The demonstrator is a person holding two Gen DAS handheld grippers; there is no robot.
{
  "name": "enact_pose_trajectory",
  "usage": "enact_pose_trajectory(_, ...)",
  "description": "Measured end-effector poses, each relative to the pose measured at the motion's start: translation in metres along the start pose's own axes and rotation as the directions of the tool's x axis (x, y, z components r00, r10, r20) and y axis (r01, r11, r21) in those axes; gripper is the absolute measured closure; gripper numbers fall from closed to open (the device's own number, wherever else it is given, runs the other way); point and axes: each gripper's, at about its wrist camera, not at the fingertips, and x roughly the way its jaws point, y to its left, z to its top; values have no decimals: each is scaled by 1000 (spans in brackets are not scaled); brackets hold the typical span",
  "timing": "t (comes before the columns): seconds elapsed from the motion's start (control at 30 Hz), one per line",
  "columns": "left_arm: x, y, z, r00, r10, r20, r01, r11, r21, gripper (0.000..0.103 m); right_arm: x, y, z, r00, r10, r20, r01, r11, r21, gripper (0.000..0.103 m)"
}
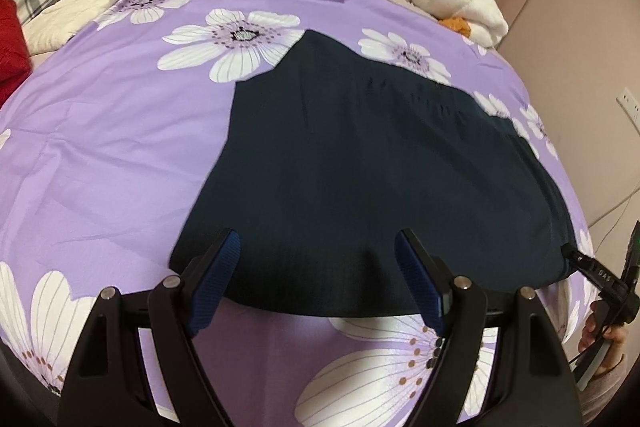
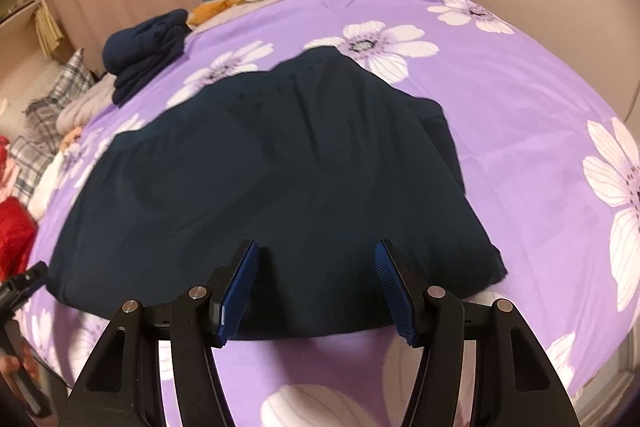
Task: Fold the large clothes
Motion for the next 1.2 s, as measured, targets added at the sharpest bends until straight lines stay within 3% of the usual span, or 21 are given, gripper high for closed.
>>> enact_pose_trajectory(1.2, 11, -6, -17, 996, 63, -57, -60, 997, 43, 23, -3, -9, -4, 1000, 0, -6, 0, 1000, 20, 41)
